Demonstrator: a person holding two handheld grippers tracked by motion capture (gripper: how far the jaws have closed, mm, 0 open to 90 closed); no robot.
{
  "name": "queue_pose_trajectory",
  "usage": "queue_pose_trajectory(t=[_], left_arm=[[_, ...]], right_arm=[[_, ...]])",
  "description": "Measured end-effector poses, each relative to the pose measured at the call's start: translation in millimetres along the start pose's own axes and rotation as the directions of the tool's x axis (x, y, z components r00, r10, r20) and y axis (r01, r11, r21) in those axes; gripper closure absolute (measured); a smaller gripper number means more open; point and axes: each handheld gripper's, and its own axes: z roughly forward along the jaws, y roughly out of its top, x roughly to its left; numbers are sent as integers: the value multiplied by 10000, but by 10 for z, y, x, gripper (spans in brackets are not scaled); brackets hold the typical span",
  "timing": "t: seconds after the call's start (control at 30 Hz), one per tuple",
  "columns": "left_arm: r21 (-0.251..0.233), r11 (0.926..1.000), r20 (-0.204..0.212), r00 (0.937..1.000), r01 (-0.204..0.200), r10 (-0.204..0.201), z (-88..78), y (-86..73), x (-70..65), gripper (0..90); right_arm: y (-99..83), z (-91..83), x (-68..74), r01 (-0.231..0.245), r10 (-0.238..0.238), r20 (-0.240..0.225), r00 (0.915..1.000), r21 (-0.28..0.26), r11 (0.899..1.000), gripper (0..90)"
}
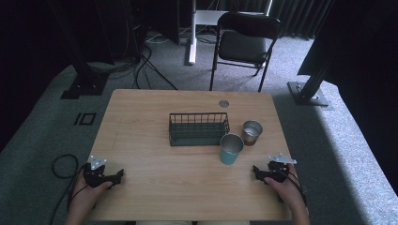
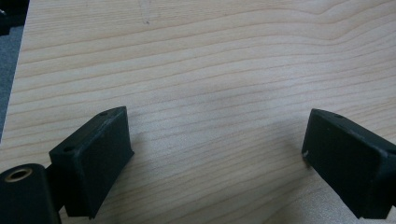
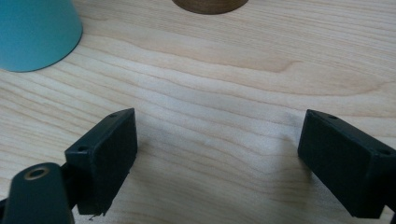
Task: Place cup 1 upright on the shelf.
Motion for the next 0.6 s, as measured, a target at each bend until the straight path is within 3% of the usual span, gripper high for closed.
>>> queue_pose_trajectory(t=[0.17, 0.37, 0.5, 0.6], left_arm=[[0, 10000, 36, 10000, -46, 46, -1, -1, 2, 88], [-29, 9976, 632, 9955, -699, 699, -17, -16, -11, 87], [3, 9937, 655, 9915, -1123, 1121, -23, 1, -68, 87], [-19, 9930, 802, 9897, -1184, 1182, -21, 16, -109, 87]], right_arm=[[0, 0, 0, -2, 2, 0, 10000, 3, 10000, 116], [1, 0, 0, -1, 1, 1, 10000, 3, 10000, 116], [1, 0, 0, 0, 0, 0, 10000, 6, 10000, 116], [1, 0, 0, -2, 2, 0, 10000, 8, 10000, 116]])
